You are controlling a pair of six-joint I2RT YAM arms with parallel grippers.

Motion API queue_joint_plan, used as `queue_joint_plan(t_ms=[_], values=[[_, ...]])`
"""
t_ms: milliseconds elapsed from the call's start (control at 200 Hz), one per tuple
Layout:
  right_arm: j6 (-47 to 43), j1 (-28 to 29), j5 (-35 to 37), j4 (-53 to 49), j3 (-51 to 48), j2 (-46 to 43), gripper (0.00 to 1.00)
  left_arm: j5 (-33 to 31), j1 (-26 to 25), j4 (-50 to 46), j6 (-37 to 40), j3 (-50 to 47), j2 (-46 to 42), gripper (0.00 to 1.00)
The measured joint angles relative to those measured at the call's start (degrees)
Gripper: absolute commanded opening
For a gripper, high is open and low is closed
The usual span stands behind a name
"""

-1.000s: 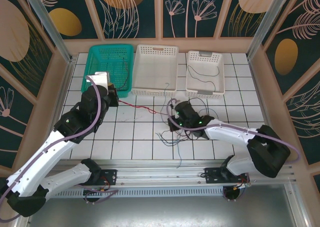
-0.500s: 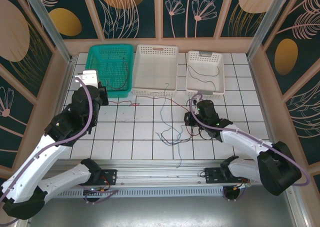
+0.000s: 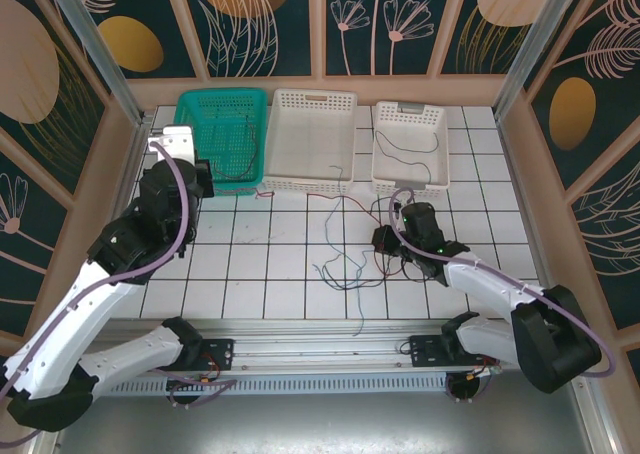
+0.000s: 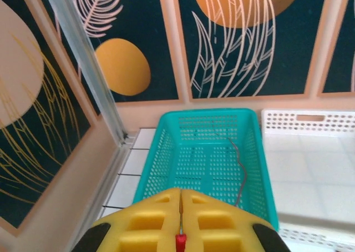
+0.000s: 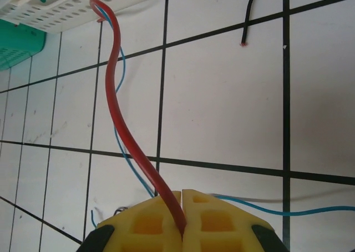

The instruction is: Untangle the cables

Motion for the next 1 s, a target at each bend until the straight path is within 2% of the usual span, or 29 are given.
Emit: queue_joint_plan(t_ms=[125, 325, 696, 1001], values=[[0.00, 0.02, -0.98, 0.46, 0.00, -1.55, 0.00, -2.03, 1.53, 5.64, 4.15, 0.00, 3.17, 0.00], [-0.02, 0.57, -1.46, 0.61, 0.00, -3.26, 0.00, -1.27, 8.13, 11.52, 7.32, 2.78, 11.85, 0.00], [-0.09, 2.54, -1.86, -0.26, 0.11, -5.53, 0.00, 7.85, 23.41, 16.83, 3.06, 9.25, 22.08, 0.00], [-0.15, 4.35, -1.86, -0.33, 0.39, -5.73, 0.00, 9.11, 28.92, 21.44, 0.33, 8.07, 30.23, 0.00]])
